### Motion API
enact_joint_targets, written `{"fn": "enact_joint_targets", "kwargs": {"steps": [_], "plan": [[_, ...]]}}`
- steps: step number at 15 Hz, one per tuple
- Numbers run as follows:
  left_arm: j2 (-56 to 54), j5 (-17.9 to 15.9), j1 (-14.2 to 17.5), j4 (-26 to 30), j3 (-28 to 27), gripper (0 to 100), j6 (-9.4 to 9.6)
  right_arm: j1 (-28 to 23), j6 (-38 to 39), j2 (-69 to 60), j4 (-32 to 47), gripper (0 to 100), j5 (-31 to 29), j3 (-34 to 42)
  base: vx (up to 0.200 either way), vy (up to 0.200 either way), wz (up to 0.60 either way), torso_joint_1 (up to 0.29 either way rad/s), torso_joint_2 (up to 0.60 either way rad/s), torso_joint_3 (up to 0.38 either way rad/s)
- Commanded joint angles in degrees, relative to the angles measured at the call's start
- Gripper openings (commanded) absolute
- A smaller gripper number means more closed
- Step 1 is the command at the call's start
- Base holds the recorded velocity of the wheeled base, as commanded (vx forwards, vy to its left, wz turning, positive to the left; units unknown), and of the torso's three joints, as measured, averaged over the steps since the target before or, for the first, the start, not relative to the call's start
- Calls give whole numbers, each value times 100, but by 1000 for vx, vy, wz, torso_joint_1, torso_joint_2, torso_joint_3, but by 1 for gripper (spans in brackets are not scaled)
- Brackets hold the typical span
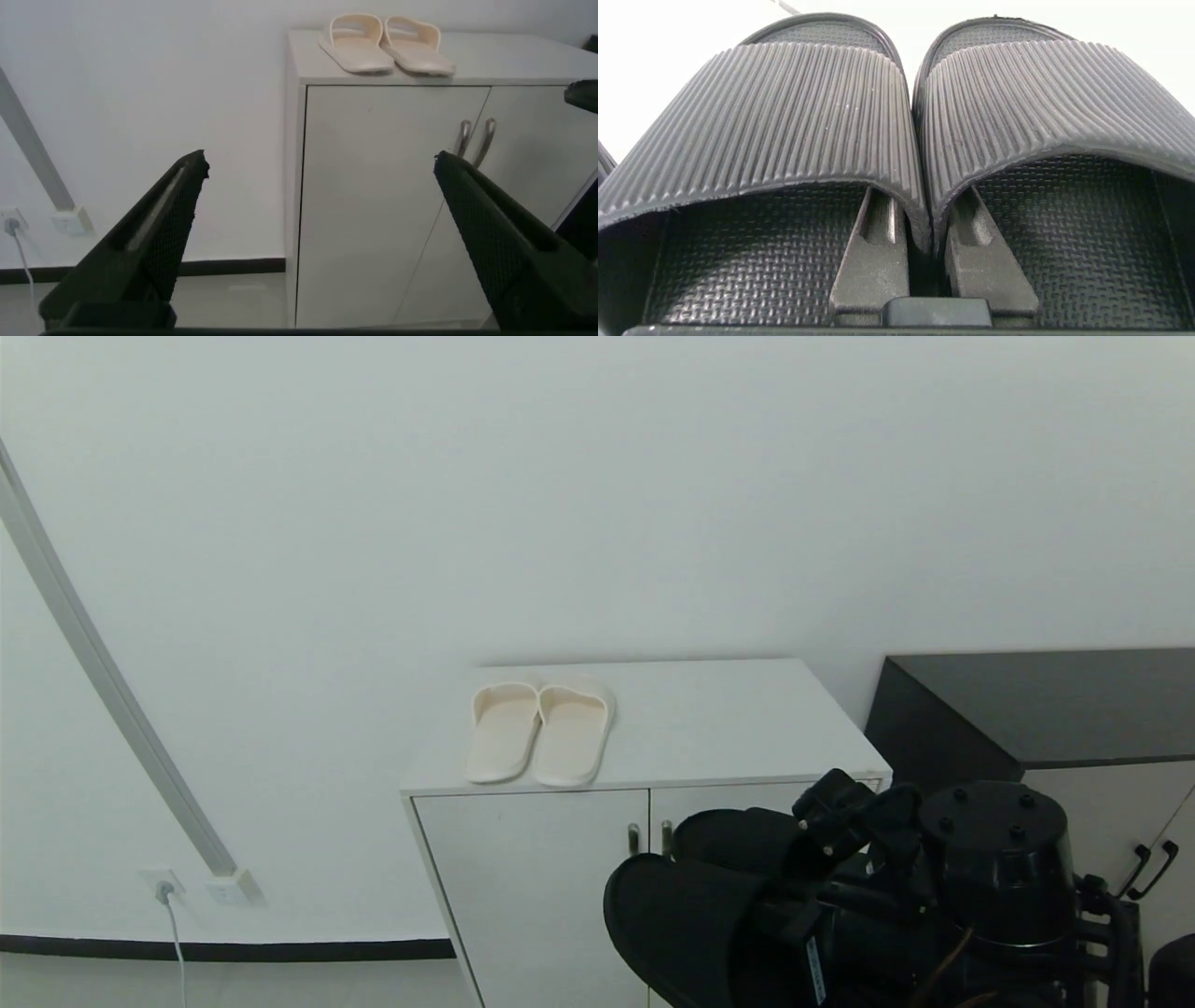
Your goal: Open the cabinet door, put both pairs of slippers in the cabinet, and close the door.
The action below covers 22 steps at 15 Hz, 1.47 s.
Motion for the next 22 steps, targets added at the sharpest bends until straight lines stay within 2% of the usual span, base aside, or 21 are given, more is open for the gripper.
{"fn": "enact_joint_targets", "kwargs": {"steps": [1,12,22], "plan": [[7,4,-1,0,10,100,5,3,-1,15,2,0,8,16,0,0,0,-207,461,271],[7,4,-1,0,1,100,-3,3,-9,41,-244,0,-18,175,0,0,0,-218,532,318],[7,4,-1,0,1,100,5,3,-133,50,-244,0,-1,236,0,0,0,-153,485,331]]}}
